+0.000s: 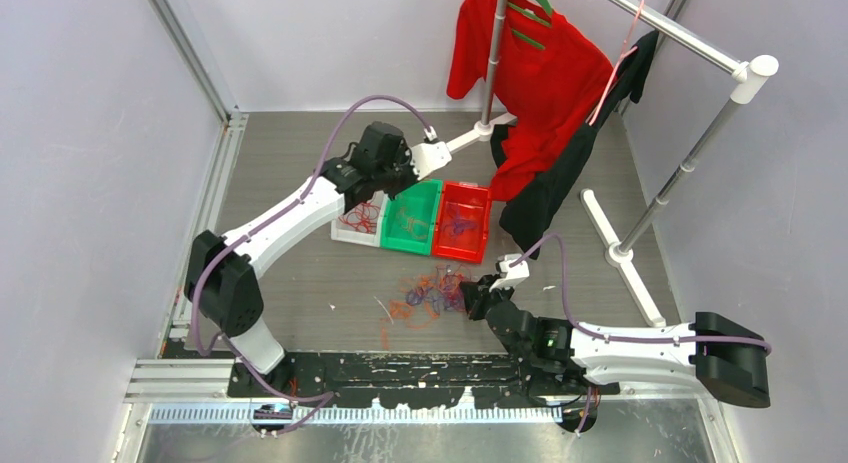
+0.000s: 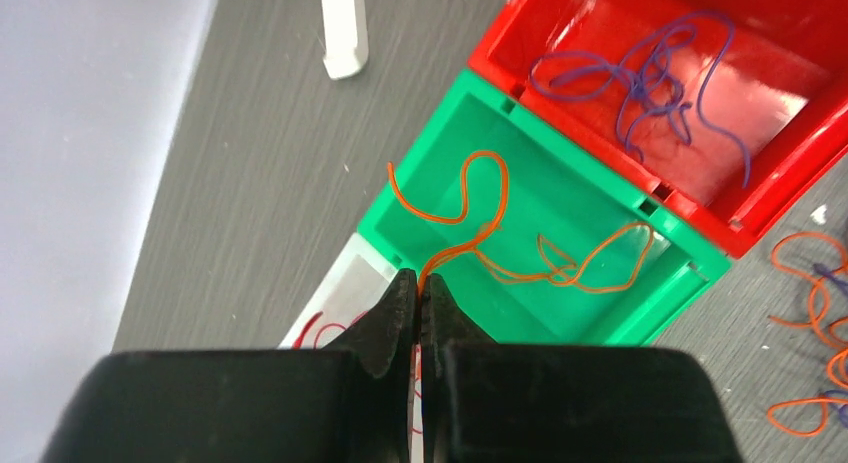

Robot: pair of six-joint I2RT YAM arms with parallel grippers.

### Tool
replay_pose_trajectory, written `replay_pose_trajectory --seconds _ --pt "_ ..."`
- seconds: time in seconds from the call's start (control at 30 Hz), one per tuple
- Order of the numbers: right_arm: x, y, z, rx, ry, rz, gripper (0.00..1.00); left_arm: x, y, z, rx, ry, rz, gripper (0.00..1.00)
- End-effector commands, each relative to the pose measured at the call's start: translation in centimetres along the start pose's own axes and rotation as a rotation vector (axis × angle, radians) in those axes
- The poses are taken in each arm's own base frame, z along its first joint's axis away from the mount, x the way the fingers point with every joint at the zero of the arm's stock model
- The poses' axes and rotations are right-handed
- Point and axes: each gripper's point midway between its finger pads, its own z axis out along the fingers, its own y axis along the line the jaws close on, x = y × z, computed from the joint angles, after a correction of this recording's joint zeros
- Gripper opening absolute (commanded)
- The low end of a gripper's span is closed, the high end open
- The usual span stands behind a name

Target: Untangle the cables

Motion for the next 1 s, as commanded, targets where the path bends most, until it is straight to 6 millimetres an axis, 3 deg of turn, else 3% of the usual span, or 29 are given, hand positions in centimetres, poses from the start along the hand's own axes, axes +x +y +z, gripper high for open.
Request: replay_pose_trajectory --seconds 0.0,0.37,0.67,0.83,0.97 --pt "-1.3 0.6 0.1 0.006 -0.043 0.061 0.11 1.3 0.0 0.5 -0.01 0.056 0.036 0.0" --pt "-1.4 0.7 0.3 0.021 -0.043 0.059 0.11 3.1 -3.7 4.8 0.173 0.181 -0.135 0.0" --pt "-1.9 0.4 -0.1 0.029 -0.051 0.063 0.11 5.6 -2.5 6.6 0.057 0.247 -0.125 0.0" --pt "-2.2 0.4 -0.1 0.029 -0.059 0.06 0.11 5.8 -3.4 5.8 0.122 0.279 -0.129 0.3" --pt "-2.2 0.5 -0.1 0.027 -0.057 0.058 0.11 3.2 -3.6 3.3 0.219 0.22 -0.175 0.7"
